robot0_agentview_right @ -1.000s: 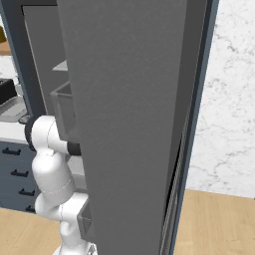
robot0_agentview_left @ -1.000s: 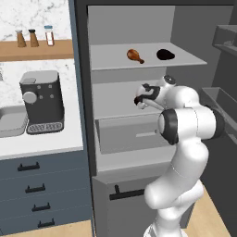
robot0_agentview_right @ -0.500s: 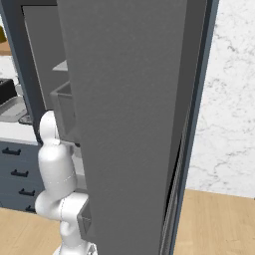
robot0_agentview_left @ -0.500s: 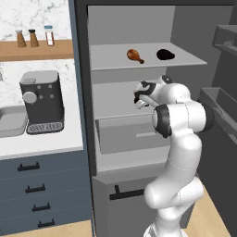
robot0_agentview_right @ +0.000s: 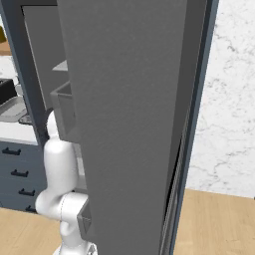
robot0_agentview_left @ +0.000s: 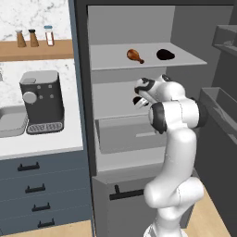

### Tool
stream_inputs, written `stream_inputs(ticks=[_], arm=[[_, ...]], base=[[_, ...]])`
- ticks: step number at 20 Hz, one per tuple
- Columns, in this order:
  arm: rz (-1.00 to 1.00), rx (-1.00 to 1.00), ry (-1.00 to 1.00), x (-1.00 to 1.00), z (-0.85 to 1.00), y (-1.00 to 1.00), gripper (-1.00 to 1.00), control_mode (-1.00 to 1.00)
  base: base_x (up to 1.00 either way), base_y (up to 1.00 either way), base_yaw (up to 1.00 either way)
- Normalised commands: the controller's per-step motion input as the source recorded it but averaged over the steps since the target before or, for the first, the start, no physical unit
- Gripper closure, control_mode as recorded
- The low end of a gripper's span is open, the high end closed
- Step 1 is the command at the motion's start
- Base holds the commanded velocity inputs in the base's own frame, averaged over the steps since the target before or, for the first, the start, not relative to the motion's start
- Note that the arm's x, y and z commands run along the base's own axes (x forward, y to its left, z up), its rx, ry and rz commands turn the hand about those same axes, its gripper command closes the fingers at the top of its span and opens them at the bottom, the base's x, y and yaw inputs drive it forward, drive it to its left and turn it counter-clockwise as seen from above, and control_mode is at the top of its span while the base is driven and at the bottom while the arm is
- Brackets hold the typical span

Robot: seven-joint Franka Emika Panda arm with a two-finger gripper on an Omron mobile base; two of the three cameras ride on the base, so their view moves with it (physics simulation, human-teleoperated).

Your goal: Place one avocado and one chicken drumstick in each tupperware on the nearby counter, to pack two identical lunches.

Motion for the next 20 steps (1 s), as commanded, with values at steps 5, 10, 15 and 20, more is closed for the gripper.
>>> stream_inputs(ticks=[5,10,15,20], arm=[[0.11,-0.09,0.01,0.29,-0.43,0.28,1.00,-1.00],[0.04,-0.16,0.03,-0.27,-0.83,0.47,1.00,-1.00],[0.02,-0.02,-0.05,-0.95,-0.55,0.15,1.00,-1.00],[0.01,0.00,-0.06,-1.00,-0.17,0.10,1.00,-1.00]], base=[[0.00,0.00,0.00],[0.00,0.00,0.00],[0.00,0.00,0.00],[0.00,0.00,0.00]])
